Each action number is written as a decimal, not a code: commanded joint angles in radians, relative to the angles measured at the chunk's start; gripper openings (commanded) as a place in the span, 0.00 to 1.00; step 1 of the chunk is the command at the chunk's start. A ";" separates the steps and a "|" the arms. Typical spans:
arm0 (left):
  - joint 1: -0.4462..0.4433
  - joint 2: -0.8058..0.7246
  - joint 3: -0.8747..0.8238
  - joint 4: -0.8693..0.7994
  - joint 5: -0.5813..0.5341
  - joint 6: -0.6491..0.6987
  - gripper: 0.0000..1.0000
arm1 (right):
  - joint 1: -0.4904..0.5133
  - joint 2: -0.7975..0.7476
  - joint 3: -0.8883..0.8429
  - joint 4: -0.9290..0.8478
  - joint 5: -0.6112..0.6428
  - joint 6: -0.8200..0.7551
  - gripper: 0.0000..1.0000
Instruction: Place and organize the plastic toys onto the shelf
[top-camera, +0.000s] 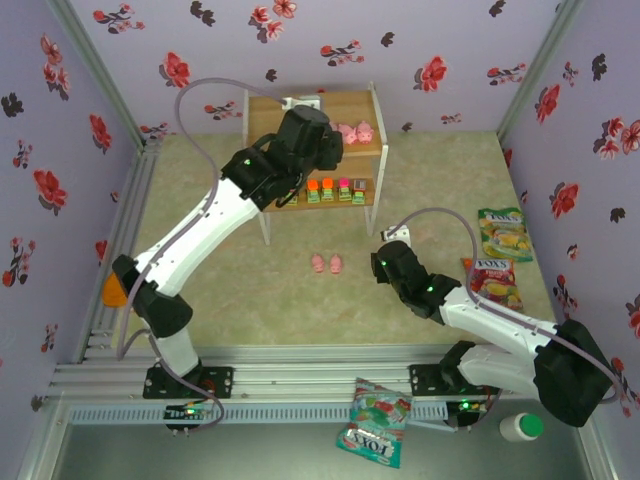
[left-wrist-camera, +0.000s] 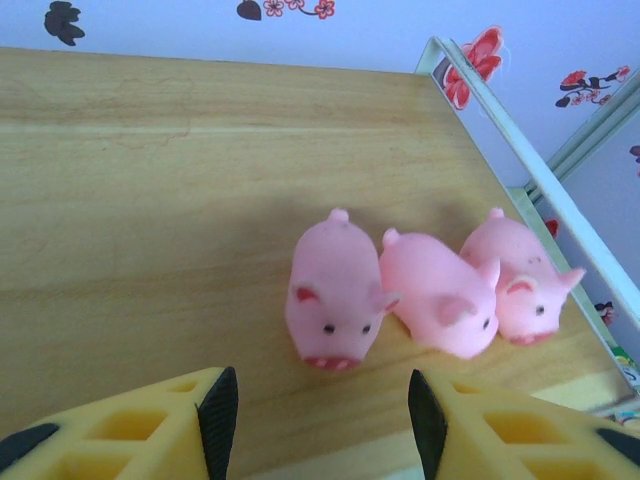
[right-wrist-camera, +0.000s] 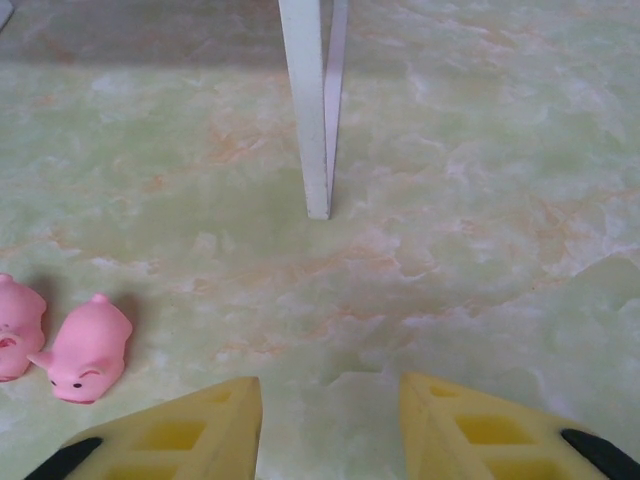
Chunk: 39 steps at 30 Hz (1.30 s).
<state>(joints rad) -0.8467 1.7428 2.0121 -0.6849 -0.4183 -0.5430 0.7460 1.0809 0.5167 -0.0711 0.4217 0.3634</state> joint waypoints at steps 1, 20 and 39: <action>-0.014 -0.093 -0.063 0.042 -0.019 0.029 0.53 | 0.003 -0.002 -0.002 0.018 0.014 -0.010 0.46; -0.091 -0.489 -0.734 0.213 -0.081 0.109 0.53 | 0.251 0.219 0.188 -0.102 0.149 0.259 0.61; -0.023 -0.481 -1.131 0.419 -0.142 0.074 0.54 | 0.339 0.489 0.313 -0.129 0.183 0.511 0.60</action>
<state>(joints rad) -0.8856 1.2461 0.9115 -0.3347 -0.5247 -0.4606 1.0767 1.5459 0.7940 -0.1638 0.5552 0.8017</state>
